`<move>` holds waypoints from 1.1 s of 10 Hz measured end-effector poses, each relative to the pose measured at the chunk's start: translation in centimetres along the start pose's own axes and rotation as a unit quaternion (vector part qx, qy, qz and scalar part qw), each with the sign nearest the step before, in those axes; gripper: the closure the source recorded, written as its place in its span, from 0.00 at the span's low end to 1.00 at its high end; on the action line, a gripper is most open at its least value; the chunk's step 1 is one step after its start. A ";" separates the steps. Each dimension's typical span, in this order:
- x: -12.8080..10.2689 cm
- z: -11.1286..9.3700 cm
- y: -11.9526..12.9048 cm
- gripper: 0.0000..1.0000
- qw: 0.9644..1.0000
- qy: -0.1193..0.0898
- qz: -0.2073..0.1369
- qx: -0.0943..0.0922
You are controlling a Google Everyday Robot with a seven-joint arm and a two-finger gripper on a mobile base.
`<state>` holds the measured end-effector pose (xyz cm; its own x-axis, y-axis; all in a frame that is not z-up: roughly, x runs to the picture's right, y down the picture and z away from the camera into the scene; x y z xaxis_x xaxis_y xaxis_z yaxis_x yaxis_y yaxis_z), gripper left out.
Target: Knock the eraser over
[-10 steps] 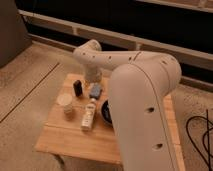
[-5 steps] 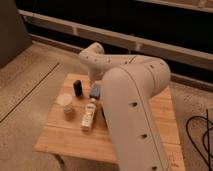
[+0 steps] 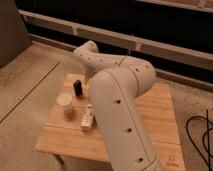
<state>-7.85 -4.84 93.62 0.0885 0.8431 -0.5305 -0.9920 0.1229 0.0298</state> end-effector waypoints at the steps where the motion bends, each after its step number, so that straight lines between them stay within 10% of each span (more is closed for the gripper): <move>1: -0.4 0.7 0.4 0.35 1.000 0.007 -0.007 -0.002; 6: -2.1 2.1 2.6 0.35 0.999 0.020 -0.019 -0.026; 11: -3.6 -0.7 4.9 0.35 0.998 -0.004 -0.048 -0.031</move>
<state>-13.11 -7.65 95.09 0.1847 0.8330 -0.5215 -0.9824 0.1717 -0.0737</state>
